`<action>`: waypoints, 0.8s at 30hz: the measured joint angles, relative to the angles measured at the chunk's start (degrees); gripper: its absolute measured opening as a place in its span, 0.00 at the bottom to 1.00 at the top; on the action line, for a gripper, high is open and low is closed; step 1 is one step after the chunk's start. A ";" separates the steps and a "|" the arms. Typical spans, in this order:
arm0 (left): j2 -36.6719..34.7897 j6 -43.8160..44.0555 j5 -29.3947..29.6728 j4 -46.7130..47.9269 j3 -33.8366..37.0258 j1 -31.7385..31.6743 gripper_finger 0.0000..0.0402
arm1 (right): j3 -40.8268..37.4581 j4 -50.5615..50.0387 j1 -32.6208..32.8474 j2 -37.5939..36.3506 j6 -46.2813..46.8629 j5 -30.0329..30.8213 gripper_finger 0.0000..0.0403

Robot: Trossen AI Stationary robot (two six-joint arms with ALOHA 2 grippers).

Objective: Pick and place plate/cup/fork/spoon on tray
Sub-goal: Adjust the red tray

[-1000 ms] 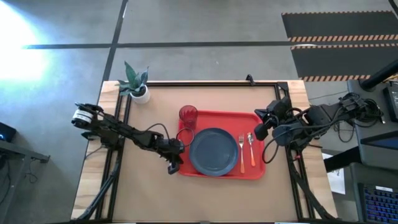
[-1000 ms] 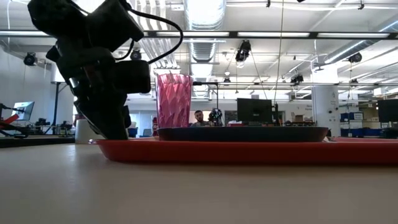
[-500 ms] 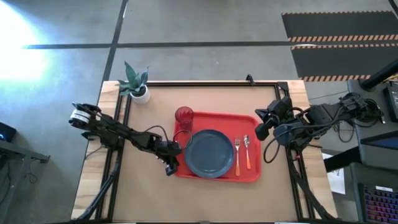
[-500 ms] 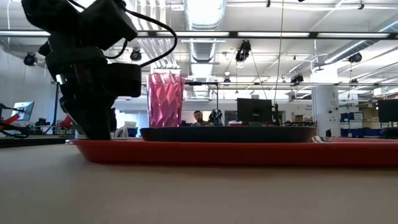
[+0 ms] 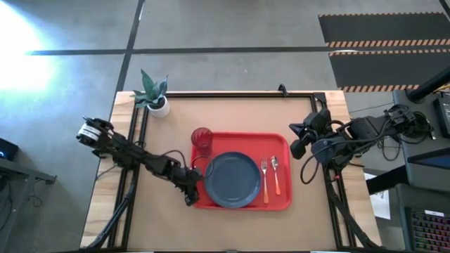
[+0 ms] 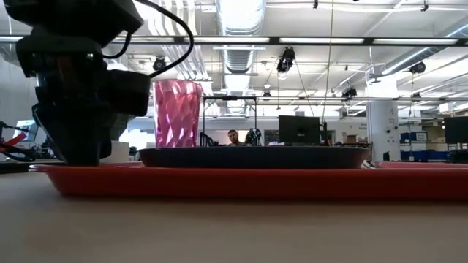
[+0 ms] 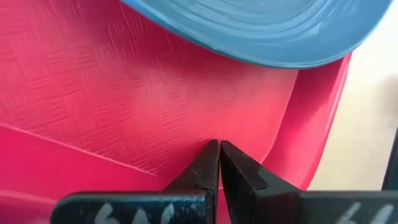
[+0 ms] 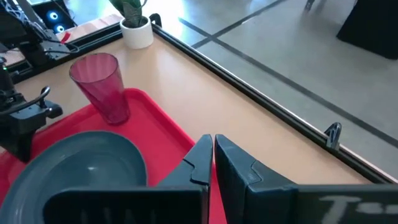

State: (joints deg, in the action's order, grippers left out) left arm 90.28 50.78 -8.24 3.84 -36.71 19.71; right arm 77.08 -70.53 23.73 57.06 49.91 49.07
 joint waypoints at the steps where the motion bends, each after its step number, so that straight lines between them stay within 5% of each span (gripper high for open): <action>1: 0.00 0.71 0.22 0.00 0.00 0.26 0.00 | -0.05 0.00 -0.01 0.00 0.00 -0.04 0.02; 15: -1.99 -0.43 4.91 0.31 -0.64 2.92 0.00 | -1.34 -2.71 -0.02 0.25 4.63 -5.13 0.02; 24: -18.97 -10.68 20.54 7.78 -5.33 2.79 0.00 | -13.43 -8.42 -0.02 3.71 21.82 -18.92 0.02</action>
State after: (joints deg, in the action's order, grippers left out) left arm 71.31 40.10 12.30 11.62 -42.04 22.50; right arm 63.65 -78.94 23.70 60.77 71.72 30.15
